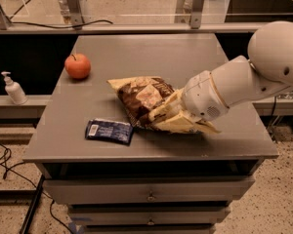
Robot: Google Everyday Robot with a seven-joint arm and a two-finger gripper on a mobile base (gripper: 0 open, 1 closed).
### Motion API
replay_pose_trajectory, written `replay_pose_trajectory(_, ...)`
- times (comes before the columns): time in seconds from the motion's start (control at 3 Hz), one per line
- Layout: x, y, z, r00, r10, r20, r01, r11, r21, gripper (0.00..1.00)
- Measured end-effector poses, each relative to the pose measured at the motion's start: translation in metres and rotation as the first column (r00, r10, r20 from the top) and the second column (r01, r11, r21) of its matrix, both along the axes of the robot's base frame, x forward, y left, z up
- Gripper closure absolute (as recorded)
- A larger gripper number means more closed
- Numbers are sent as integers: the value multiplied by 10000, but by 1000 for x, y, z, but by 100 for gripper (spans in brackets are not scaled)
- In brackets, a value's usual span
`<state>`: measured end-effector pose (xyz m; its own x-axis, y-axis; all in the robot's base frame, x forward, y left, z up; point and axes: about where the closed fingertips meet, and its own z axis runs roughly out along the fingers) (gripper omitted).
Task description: Move brown chip bag near rxbar blueberry
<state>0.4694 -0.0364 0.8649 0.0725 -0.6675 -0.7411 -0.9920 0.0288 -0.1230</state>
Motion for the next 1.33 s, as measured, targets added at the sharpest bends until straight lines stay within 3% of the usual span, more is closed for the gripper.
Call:
replay_pose_trajectory(0.33,-2,3,-2,9999,20,-107,-20,10000,-6,12)
replay_pose_trajectory(0.67,1,4,0,10000,9,-89,-10,10000,-34,0)
replay_pose_trajectory(1.0,18,-4,19,9980,-322,551,329,9994,-112,0)
replay_pose_trajectory(1.33,47,-30,62,9779,-966,1856,1060,9935,-415,0)
